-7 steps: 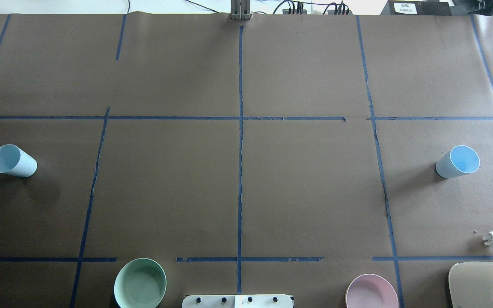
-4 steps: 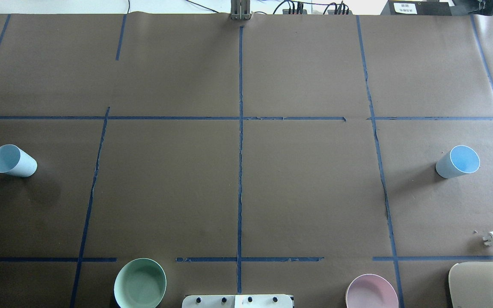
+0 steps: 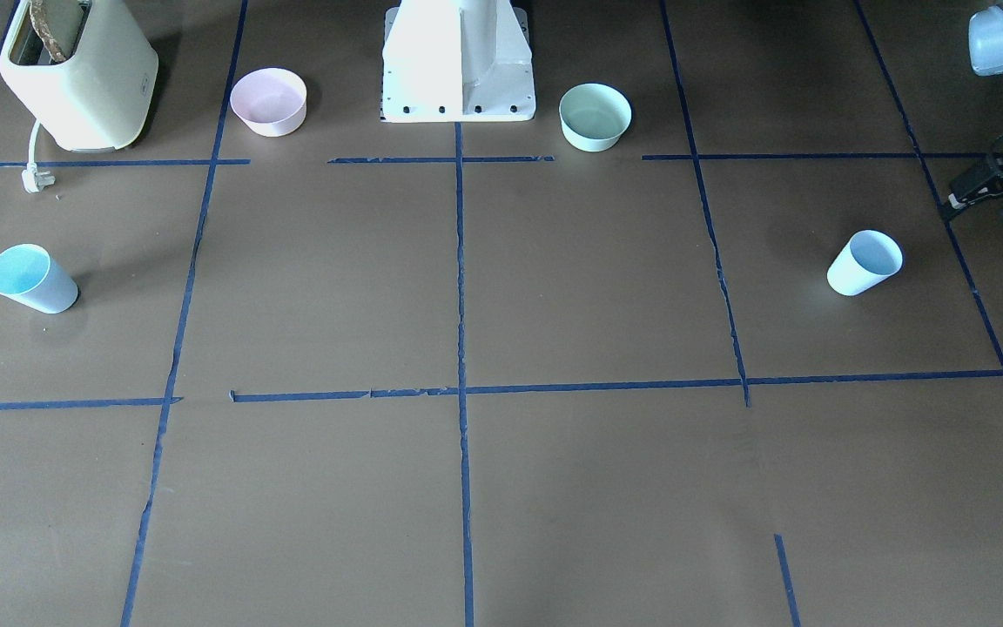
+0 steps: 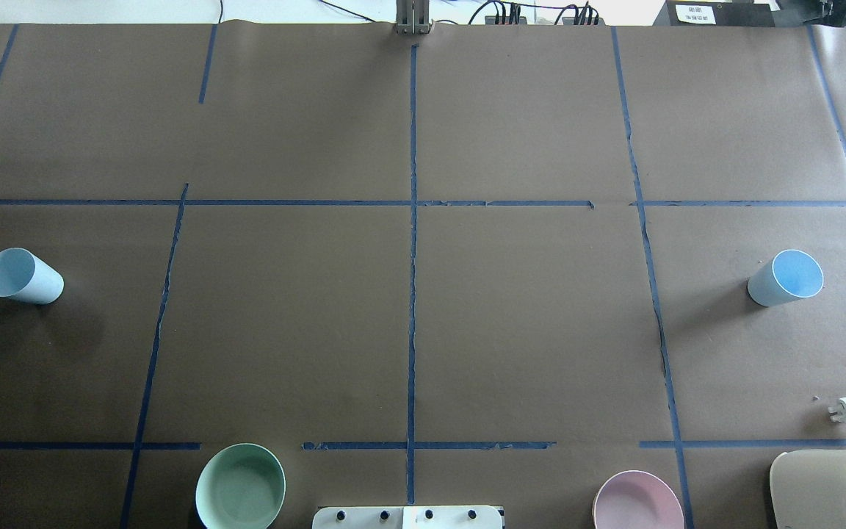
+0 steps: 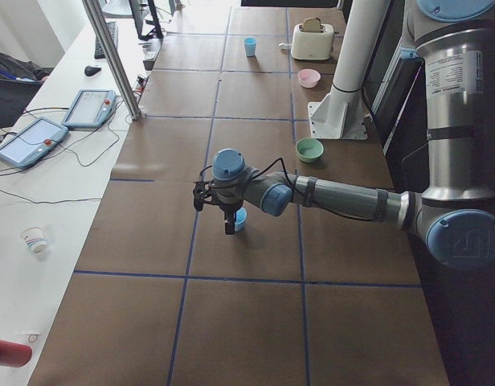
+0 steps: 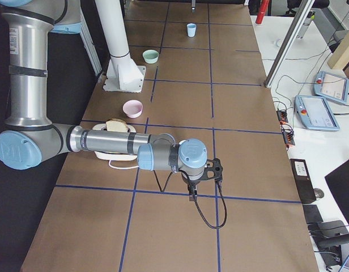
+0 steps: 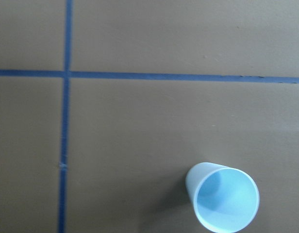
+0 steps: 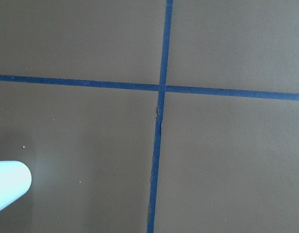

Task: Stack blue cups with both arms
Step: 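Lower the left gripper onto the light blue cup and grasp it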

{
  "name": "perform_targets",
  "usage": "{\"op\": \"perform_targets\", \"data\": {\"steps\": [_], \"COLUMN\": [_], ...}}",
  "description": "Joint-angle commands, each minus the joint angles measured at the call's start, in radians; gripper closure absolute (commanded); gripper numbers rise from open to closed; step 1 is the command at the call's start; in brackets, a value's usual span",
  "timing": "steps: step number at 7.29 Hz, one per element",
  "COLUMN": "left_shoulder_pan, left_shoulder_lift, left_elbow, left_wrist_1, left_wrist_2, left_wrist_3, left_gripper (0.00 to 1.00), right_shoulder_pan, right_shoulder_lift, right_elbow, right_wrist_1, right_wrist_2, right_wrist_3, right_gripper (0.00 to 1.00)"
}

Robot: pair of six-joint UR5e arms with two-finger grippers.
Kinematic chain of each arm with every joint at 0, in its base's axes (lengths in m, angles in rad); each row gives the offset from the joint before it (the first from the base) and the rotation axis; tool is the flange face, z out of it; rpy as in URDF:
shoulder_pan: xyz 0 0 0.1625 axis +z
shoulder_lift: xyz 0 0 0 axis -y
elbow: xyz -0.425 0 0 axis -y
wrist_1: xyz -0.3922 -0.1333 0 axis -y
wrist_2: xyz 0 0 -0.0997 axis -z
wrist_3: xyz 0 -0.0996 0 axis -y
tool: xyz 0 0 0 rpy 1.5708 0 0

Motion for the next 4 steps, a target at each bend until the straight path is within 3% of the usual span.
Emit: {"op": "perform_targets", "data": {"steps": [1,4], "left_shoulder_pan": [0.103,0.142], "left_shoulder_lift": [0.008,-0.001], "left_elbow": [0.068,0.105], "left_wrist_1": [-0.173,-0.204], "left_wrist_2": [0.092,0.107], "left_wrist_3": [-0.157,-0.162], "left_gripper": [0.0,0.0], "right_shoulder_pan": [0.0,0.0], "right_shoulder_lift": [0.0,0.0], "right_elbow": [0.0,-0.001], "right_wrist_1": [-0.001,0.0], "right_wrist_2": [-0.001,0.0], "right_wrist_3": [0.0,-0.002], "right_gripper": [0.0,0.0]}}
